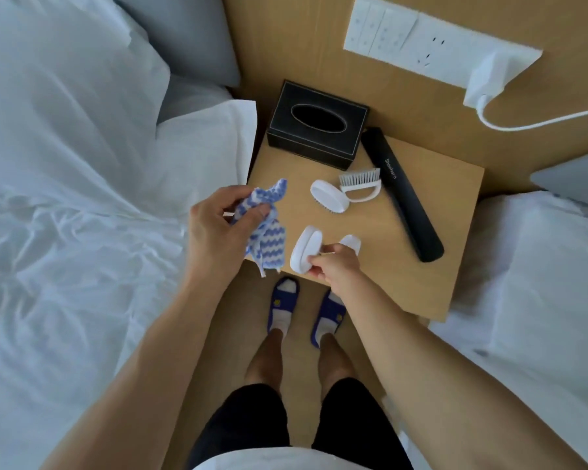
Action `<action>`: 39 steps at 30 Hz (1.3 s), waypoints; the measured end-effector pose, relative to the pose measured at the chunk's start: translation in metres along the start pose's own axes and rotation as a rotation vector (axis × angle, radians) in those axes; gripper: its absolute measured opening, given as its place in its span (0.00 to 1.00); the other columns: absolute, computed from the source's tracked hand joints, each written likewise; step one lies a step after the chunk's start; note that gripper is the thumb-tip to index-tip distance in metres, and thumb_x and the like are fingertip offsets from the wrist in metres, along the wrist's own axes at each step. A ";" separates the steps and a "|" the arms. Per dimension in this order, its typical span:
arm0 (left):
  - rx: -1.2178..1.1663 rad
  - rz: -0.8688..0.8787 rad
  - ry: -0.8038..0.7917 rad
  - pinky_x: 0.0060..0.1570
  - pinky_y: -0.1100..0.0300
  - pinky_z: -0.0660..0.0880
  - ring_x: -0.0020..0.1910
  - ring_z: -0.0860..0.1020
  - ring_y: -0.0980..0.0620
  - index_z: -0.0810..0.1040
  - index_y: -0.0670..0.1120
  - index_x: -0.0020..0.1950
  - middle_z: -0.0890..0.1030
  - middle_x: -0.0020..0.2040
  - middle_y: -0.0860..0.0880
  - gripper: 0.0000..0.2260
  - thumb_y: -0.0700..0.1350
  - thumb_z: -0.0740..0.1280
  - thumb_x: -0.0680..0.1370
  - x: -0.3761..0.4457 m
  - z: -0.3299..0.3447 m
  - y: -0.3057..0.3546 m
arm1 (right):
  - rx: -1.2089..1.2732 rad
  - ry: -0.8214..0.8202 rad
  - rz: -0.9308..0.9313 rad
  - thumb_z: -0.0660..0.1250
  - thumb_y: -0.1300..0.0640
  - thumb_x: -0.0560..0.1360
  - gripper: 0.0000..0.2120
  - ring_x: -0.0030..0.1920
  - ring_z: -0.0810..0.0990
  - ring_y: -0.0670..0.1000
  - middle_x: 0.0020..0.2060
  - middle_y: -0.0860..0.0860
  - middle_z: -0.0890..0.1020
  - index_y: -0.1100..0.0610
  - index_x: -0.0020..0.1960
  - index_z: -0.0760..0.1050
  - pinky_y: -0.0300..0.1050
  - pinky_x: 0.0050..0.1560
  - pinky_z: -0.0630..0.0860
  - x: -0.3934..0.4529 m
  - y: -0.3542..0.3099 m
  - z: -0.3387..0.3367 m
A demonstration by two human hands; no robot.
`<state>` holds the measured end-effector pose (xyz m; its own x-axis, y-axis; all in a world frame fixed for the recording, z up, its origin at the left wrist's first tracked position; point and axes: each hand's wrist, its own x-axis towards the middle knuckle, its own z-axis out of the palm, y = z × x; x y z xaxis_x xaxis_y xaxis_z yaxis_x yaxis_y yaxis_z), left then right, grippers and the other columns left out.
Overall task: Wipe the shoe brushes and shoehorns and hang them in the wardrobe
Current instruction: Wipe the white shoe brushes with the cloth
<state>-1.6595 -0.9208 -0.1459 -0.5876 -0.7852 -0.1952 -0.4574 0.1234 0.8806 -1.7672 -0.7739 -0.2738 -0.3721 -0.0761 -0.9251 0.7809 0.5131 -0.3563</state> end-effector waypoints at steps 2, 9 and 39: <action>0.012 -0.028 0.010 0.37 0.68 0.77 0.40 0.81 0.59 0.83 0.52 0.51 0.84 0.43 0.56 0.06 0.45 0.73 0.75 0.001 -0.001 -0.012 | -0.026 0.032 -0.002 0.73 0.70 0.72 0.22 0.51 0.83 0.61 0.57 0.62 0.81 0.62 0.65 0.74 0.47 0.34 0.80 0.017 0.003 0.011; 0.027 -0.074 0.000 0.35 0.70 0.74 0.39 0.81 0.59 0.84 0.50 0.53 0.83 0.42 0.57 0.07 0.46 0.72 0.75 0.007 -0.001 -0.037 | -0.390 0.130 -0.100 0.74 0.63 0.72 0.23 0.55 0.82 0.60 0.56 0.58 0.83 0.59 0.65 0.75 0.55 0.55 0.81 0.056 0.007 0.031; -0.156 -0.199 -0.050 0.47 0.41 0.82 0.45 0.85 0.46 0.84 0.50 0.52 0.85 0.45 0.47 0.05 0.45 0.71 0.77 0.008 -0.006 -0.017 | -1.131 0.400 -0.576 0.70 0.49 0.76 0.17 0.57 0.78 0.56 0.58 0.56 0.79 0.58 0.60 0.80 0.50 0.55 0.78 0.056 -0.088 -0.009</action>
<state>-1.6523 -0.9323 -0.1599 -0.5303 -0.7533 -0.3890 -0.4615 -0.1284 0.8778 -1.8614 -0.8163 -0.2929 -0.7796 -0.3654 -0.5087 -0.3085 0.9308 -0.1958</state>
